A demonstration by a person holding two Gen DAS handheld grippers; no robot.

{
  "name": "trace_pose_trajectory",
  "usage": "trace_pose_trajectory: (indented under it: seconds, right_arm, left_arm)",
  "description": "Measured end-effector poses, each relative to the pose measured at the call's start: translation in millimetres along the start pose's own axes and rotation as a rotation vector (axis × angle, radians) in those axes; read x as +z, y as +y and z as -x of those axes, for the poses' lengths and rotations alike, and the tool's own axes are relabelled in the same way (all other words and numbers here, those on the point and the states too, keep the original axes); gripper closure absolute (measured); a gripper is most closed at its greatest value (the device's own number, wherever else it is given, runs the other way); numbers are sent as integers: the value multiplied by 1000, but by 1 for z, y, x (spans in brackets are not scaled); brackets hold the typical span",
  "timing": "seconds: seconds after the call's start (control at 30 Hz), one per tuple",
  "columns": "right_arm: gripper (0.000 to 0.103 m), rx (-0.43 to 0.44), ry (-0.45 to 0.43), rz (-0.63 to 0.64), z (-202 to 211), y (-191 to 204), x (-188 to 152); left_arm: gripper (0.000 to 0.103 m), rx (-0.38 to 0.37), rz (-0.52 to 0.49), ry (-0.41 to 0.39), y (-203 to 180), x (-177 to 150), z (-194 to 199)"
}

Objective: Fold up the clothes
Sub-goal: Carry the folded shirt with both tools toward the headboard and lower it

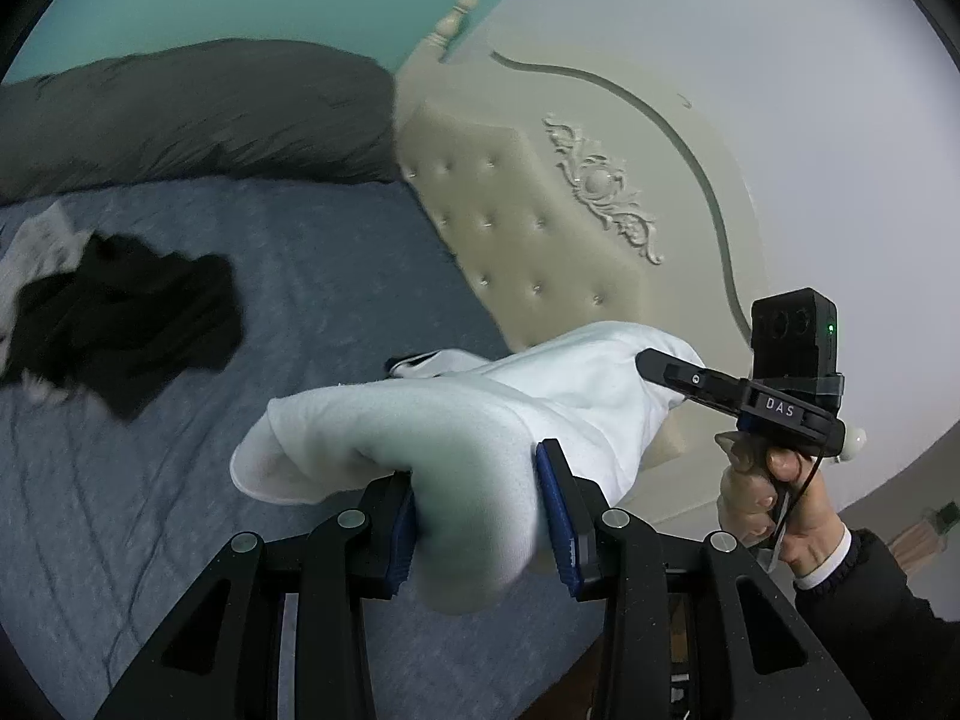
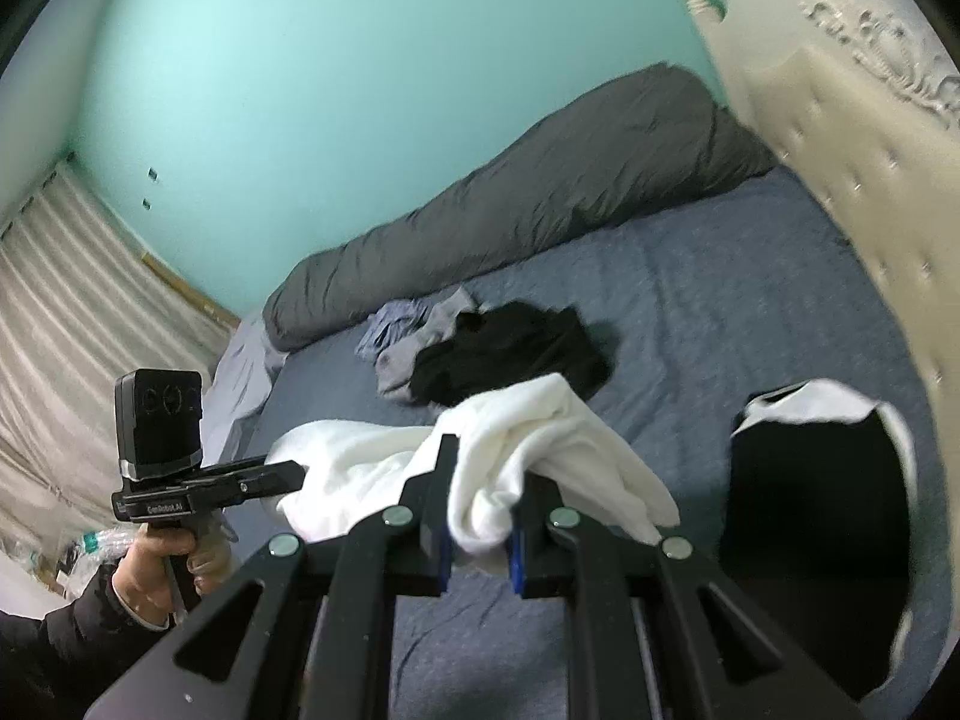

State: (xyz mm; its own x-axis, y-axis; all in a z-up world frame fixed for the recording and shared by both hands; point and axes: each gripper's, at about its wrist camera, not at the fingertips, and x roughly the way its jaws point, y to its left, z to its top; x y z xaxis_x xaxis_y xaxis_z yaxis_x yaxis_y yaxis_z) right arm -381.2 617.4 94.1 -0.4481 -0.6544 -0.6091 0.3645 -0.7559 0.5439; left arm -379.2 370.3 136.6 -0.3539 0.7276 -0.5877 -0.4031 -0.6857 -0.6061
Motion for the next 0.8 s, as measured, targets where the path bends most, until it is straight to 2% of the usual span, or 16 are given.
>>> trace_pose_trajectory:
  seconds: [0.33,0.57,0.67,0.8]
  right_arm:
    - [91,-51,-79,-18,51,-78,69]
    - [91,-106,-101,-28,65,-121,94]
    - [91,-130,-110,-32,71,-139,104]
    - [91,-162,-121,-37,78,-163,117]
  left_arm:
    - [63,-20,-22,2,-45,65,-83]
    - [63,-33,-22,3,-66,104,-135]
    - [63,-37,-30,2,-74,114,-155]
    - [63,-41,-17,50,-71,93,-183]
